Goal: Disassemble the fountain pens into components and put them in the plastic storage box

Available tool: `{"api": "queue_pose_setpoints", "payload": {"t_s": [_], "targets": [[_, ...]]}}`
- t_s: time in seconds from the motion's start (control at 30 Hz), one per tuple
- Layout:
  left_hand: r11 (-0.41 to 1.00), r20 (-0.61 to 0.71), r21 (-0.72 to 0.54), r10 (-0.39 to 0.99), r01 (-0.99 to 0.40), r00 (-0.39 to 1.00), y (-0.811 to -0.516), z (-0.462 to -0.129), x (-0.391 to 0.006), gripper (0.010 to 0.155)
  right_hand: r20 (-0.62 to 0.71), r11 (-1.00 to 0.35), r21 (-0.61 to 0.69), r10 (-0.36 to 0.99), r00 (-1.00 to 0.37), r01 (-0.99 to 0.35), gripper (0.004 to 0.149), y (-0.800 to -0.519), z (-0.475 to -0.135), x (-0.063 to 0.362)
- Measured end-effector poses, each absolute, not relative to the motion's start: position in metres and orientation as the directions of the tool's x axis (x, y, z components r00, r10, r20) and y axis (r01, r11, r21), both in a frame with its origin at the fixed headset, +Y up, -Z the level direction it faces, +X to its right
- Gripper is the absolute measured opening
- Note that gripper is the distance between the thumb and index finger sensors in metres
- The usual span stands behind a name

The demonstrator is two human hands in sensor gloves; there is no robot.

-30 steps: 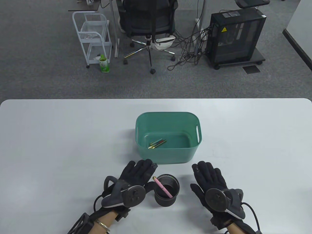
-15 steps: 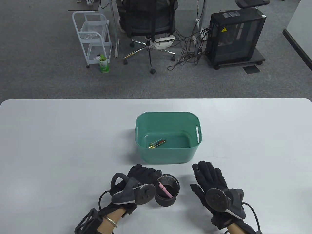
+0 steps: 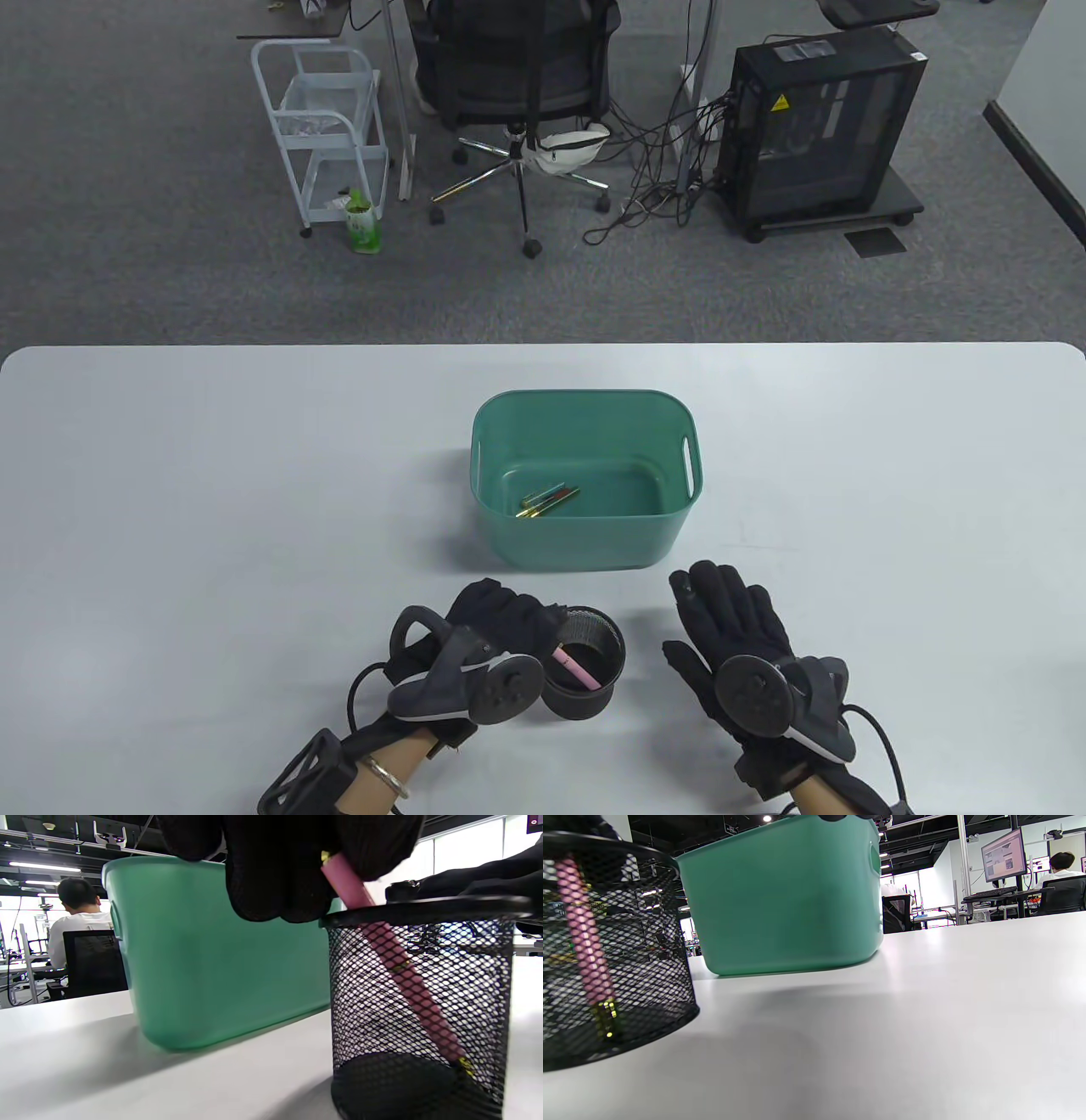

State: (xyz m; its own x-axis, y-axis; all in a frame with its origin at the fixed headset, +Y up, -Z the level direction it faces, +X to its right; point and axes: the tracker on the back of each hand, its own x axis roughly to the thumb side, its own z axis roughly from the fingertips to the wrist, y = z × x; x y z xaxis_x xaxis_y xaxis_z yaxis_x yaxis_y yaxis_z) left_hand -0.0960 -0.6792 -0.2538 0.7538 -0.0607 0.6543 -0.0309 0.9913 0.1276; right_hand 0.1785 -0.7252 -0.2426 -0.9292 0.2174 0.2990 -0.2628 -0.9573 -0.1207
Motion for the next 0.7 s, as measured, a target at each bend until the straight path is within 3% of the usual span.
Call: {"api": "queue_pose_setpoints", "payload": {"t_s": [0.47, 0.7], "targets": [[0.996, 0.672, 0.092, -0.078, 0.022, 0.737, -0.6826, -0.2494, -0.099, 0.042, 0.295, -0.959, -0.117, 0.214, -0.931, -0.258, 0.07, -0.7252, -0.243, 0.179], [0.994, 0.684, 0.109, -0.054, -0.029, 0.727, -0.6732, -0.2465, -0.0986, 0.04, 0.291, -0.96, -0.115, 0.214, -0.932, -0.256, 0.07, -0.7252, -0.2434, 0.1795]]}}
